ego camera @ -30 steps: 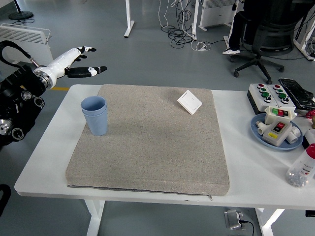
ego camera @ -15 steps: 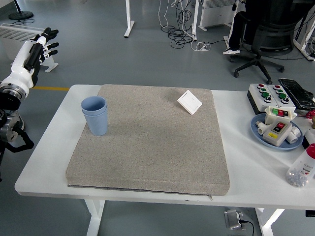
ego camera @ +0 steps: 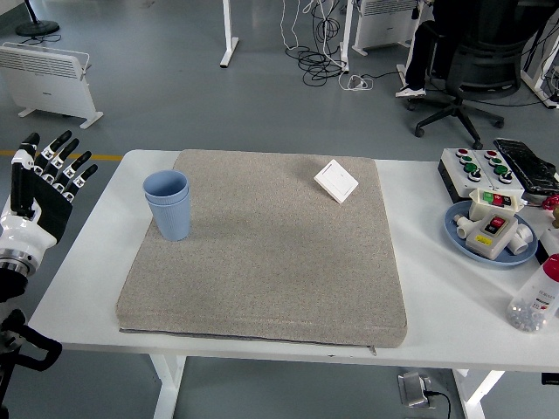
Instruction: Push cup pick cup insert cup
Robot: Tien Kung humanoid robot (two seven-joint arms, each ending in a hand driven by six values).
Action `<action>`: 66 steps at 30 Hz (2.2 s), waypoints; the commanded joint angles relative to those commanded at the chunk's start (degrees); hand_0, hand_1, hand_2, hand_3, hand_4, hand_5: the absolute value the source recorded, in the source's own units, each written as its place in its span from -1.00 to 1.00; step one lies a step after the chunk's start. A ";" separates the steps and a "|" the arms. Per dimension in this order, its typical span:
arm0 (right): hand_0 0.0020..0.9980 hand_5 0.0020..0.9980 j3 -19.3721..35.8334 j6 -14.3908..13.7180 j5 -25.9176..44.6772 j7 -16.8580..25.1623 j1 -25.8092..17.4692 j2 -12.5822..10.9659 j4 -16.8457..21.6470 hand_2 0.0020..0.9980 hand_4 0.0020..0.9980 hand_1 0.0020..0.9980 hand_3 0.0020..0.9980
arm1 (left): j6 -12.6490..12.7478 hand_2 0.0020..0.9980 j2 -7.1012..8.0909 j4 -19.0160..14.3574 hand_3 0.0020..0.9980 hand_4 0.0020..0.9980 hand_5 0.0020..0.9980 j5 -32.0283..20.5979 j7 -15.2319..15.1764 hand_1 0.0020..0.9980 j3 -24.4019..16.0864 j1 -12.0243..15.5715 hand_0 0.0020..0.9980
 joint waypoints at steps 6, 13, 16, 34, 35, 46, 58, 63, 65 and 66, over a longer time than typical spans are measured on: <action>0.52 -0.06 0.09 0.02 -0.47 -0.06 -0.13 -0.23 0.00 0.37 -0.80 0.33 0.13 | -0.33 0.88 -9.16 -0.77 0.73 0.19 1.00 2.87 0.01 0.76 -2.17 6.53 0.69; 0.52 -0.06 -0.13 0.05 -0.84 -0.20 -0.36 -0.46 0.00 0.37 -0.79 0.33 0.13 | 0.44 0.89 -10.18 0.71 0.73 0.18 1.00 3.73 -2.30 0.76 -0.12 9.16 0.69; 0.52 -0.06 -0.19 0.05 -1.06 -0.23 -0.42 -0.54 0.00 0.37 -0.79 0.33 0.13 | 0.65 0.89 -10.18 1.12 0.73 0.18 1.00 4.15 -2.50 0.76 -0.18 8.93 0.69; 0.52 -0.06 -0.33 -0.10 -1.63 -0.34 -0.81 -0.59 0.00 0.37 -0.80 0.33 0.13 | 0.93 0.89 -10.18 2.10 0.73 0.18 1.00 4.38 -2.52 0.77 0.08 7.83 0.71; 0.52 -0.06 -0.35 -0.10 -1.64 -0.33 -0.83 -0.59 0.00 0.37 -0.80 0.33 0.13 | 0.95 0.89 -10.18 2.17 0.73 0.18 1.00 4.40 -2.52 0.77 0.16 7.84 0.71; 0.52 -0.07 -0.50 -0.09 -1.47 -0.19 -0.77 -0.58 0.00 0.37 -0.80 0.33 0.13 | 1.02 0.89 -10.18 2.52 0.73 0.18 1.00 4.55 -2.37 0.77 0.52 7.58 0.71; 0.52 -0.06 -0.51 -0.08 -1.38 -0.17 -0.65 -0.53 0.00 0.37 -0.80 0.33 0.13 | 1.08 0.90 -10.18 2.73 0.74 0.18 1.00 4.72 -2.57 0.77 0.93 7.31 0.72; 0.52 -0.07 -0.58 -0.03 -1.20 -0.09 -0.51 -0.58 0.00 0.37 -0.80 0.33 0.13 | 1.09 0.90 -10.18 2.79 0.74 0.18 1.00 4.77 -2.57 0.77 1.19 7.14 0.72; 0.52 -0.07 -0.59 -0.02 -1.11 -0.06 -0.46 -0.58 0.00 0.37 -0.80 0.33 0.13 | 1.11 0.90 -10.18 2.80 0.74 0.18 1.00 4.83 -2.58 0.77 1.22 7.02 0.72; 0.52 -0.07 -0.57 -0.02 -1.06 -0.05 -0.43 -0.58 0.00 0.37 -0.80 0.33 0.13 | 1.11 0.90 -10.18 2.84 0.74 0.18 1.00 4.84 -2.58 0.77 1.23 6.97 0.72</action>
